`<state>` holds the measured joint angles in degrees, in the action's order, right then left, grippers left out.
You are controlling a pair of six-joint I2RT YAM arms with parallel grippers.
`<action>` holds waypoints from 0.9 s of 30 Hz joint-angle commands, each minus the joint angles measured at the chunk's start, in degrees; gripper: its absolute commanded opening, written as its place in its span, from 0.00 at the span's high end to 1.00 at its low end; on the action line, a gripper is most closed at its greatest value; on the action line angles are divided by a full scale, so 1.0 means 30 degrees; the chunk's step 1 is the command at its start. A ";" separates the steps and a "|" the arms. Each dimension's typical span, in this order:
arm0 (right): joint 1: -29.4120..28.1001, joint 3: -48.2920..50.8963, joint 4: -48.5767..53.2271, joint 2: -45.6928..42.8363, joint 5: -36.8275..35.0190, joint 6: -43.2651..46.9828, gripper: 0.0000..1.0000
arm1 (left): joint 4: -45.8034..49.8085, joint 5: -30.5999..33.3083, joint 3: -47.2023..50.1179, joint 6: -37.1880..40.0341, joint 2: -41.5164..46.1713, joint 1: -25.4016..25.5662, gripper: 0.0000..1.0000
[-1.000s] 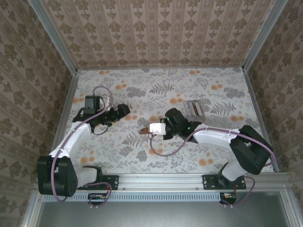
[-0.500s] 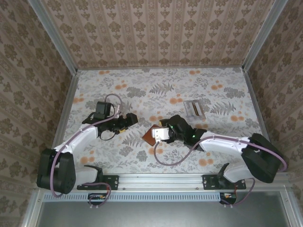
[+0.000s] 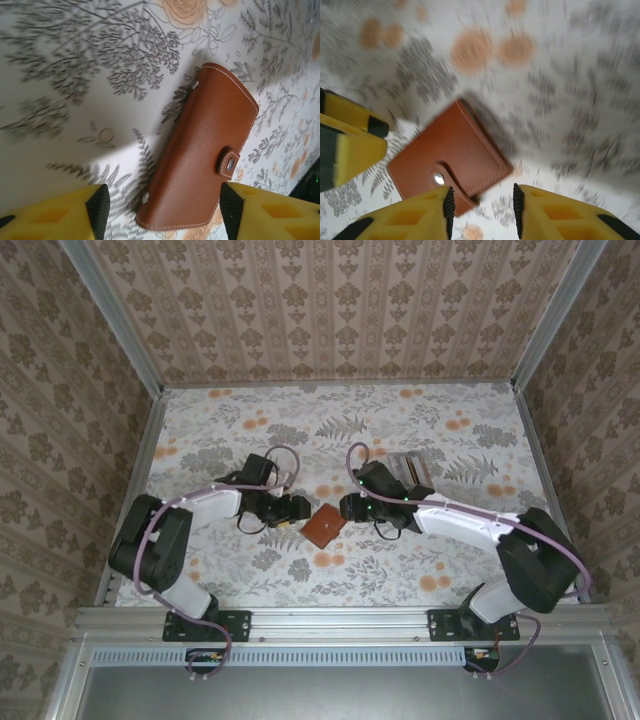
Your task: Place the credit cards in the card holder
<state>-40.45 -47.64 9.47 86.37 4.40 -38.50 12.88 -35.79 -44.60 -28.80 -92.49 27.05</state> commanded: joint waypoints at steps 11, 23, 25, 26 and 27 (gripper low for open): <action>0.0130 -0.0200 -0.1955 0.3502 0.4012 -0.5295 0.59 | -0.1149 -0.2872 0.0162 0.0270 -0.0786 0.1244 0.50; 0.0424 -0.0497 -0.3908 0.4700 0.4388 -0.4832 0.61 | -0.2260 -0.2776 0.0935 -0.1012 -0.0201 0.1692 0.78; 0.0430 -0.0511 -0.4414 0.4885 0.4716 -0.4741 0.62 | -0.2488 -0.2807 0.0950 -0.1223 -0.0215 0.1681 0.78; 0.0420 -0.0493 -0.4636 0.4939 0.4821 -0.4702 0.62 | -0.2536 -0.2721 0.0950 -0.1351 -0.0160 0.1689 0.73; 0.0416 -0.0480 -0.4688 0.4975 0.4860 -0.4641 0.62 | -0.2530 -0.2492 0.1009 -0.1429 -0.0047 0.1678 0.61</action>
<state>-38.70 -48.07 0.21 98.94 16.58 -52.56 8.73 -42.06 -41.89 -31.70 -95.00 31.38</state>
